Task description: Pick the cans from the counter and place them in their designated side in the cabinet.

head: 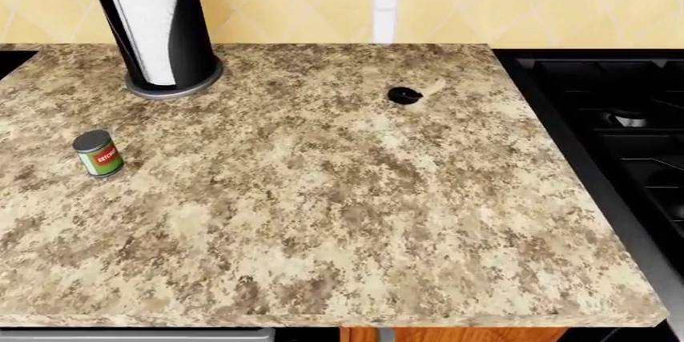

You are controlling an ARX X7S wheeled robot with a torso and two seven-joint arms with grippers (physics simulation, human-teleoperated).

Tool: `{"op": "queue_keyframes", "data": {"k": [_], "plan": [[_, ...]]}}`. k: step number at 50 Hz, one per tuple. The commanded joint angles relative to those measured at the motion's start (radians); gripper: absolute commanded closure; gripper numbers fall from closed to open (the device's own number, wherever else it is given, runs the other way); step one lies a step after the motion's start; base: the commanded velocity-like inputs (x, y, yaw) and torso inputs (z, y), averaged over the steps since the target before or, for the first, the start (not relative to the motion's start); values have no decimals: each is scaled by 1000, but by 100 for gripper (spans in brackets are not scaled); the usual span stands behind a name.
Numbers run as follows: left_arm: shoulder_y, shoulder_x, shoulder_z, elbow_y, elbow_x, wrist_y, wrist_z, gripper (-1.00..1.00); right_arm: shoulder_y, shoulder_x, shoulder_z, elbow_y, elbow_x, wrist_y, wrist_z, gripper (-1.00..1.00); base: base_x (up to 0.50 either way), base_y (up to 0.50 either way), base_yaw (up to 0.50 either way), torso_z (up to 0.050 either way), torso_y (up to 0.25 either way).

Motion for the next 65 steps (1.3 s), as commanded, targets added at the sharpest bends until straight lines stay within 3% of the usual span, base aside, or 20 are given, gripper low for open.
{"op": "queue_keyframes", "data": {"k": [1, 49, 50, 65], "plan": [[5, -1, 3, 3, 5, 5, 6, -100, 8, 1, -5, -9, -2, -6, -5, 100, 238, -125, 0, 0, 0], [-5, -31, 17, 12, -19, 35, 5, -100, 8, 1, -5, -9, -2, -6, -5, 100, 206, -25, 0, 0, 1], [-7, -32, 18, 12, -22, 36, 3, -100, 8, 1, -5, -9, -2, -6, -5, -100, 0, 0, 0, 0, 0], [23, -29, 5, 17, 9, 35, 32, -100, 8, 1, -5, -9, -2, -6, -5, -100, 0, 0, 0, 0, 0]]}}
